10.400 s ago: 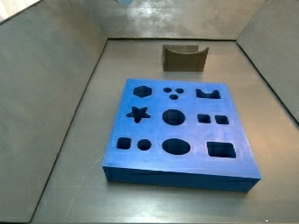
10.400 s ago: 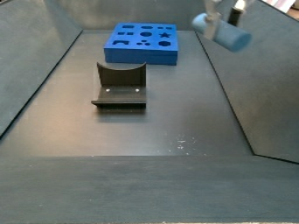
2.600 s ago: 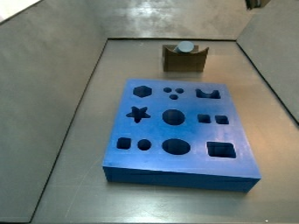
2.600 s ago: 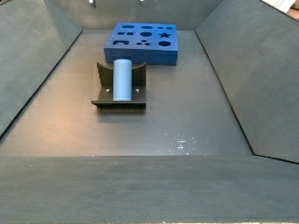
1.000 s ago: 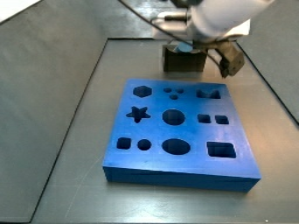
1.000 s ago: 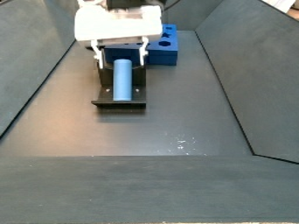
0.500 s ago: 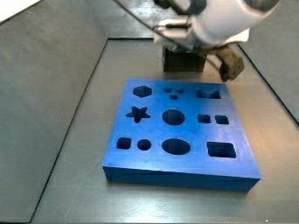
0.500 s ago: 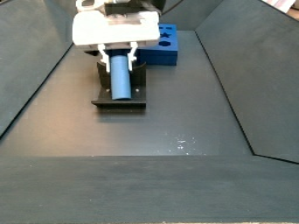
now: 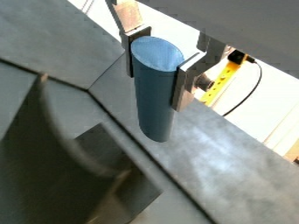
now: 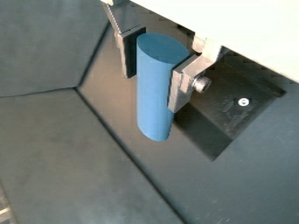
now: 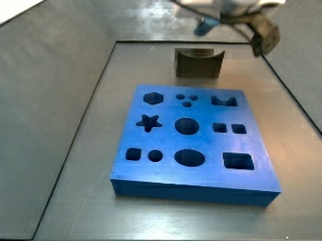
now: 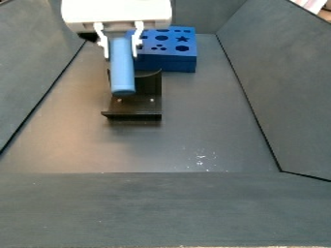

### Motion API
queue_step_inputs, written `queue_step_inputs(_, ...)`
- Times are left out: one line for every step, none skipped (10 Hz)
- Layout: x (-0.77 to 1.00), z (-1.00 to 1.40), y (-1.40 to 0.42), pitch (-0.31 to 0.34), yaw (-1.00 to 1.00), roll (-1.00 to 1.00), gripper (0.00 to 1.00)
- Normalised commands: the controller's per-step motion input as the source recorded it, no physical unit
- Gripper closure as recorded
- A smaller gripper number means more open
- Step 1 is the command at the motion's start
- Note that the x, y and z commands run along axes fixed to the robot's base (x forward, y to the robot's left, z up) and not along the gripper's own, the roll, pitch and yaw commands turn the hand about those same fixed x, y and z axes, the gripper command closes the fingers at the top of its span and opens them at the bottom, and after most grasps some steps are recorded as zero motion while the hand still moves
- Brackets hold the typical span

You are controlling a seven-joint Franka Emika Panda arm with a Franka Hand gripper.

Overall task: Pick up the oval object. Move up. Place the oval object on the fixture. Regrasp the oval object. Move to above the board. Insert the oval object.
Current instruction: Move to above the board.

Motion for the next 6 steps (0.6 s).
queue_step_inputs(0.10, 1.00, 0.13, 0.017, -0.01, -0.03, 1.00)
queue_step_inputs(0.09, 1.00, 0.12, 0.032, -0.01, -0.03, 1.00)
queue_step_inputs(0.09, 1.00, 0.11, 0.054, -0.01, -0.04, 1.00)
queue_step_inputs(0.08, 1.00, 0.11, 0.071, 0.00, -0.04, 1.00)
queue_step_inputs(0.07, 1.00, 0.10, 0.093, 0.01, -0.04, 1.00)
queue_step_inputs(0.07, 1.00, 0.09, 0.106, 0.02, -0.04, 1.00)
